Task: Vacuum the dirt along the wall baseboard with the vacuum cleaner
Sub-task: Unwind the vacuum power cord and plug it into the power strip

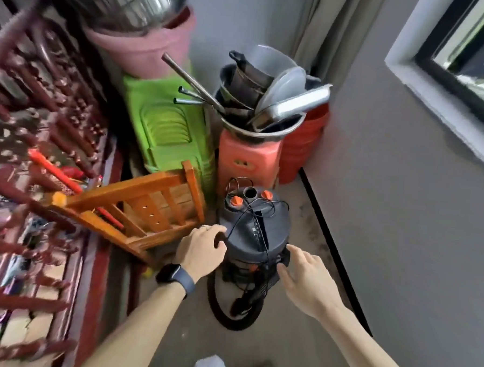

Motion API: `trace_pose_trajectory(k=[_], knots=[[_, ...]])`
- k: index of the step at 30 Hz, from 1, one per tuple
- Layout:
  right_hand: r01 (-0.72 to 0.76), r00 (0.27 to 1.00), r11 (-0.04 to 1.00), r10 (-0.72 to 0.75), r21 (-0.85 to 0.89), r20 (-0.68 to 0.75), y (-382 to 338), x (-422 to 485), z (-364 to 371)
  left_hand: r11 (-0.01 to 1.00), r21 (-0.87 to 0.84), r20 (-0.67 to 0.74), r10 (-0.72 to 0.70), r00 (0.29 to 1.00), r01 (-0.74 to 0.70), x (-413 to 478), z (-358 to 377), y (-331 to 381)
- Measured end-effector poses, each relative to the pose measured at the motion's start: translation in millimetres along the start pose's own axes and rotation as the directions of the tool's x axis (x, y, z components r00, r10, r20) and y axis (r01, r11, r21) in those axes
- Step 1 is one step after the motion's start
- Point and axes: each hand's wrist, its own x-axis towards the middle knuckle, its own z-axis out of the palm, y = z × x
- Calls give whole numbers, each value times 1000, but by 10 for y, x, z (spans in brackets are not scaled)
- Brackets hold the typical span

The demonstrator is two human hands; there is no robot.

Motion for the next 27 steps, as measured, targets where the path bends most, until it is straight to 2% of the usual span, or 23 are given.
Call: trace_pose_trajectory(k=[5, 10, 13, 16, 19, 24, 27], knots=[[-58, 992, 998, 56, 20, 114, 206, 799, 212, 993, -60, 67, -98, 993, 103, 555, 323, -127], [-187, 953, 981, 167, 54, 253, 408, 1508, 679, 987, -82, 216, -118, 969, 139, 1254, 755, -322], [-244, 927, 968, 215, 60, 308, 479, 1888, 1014, 995, -14, 231, -95, 968, 101, 1642, 1034, -448], [-286, 921, 953, 244, 104, 303, 496, 2298, 1341, 992, 124, 193, -56, 980, 32, 2028, 1348, -546], [-230, 949, 969, 202, 95, 241, 474, 2723, 1672, 974, 228, 170, -49, 984, 9, 2391, 1720, -651], [-127, 981, 985, 142, -117, 131, 468, 3015, 2046, 963, 271, 223, -76, 972, 13, 2623, 2157, -847], [-78, 985, 985, 100, -155, 139, 543, 2990, 2150, 968, 250, 208, -82, 975, 28, 2559, 2306, -893]])
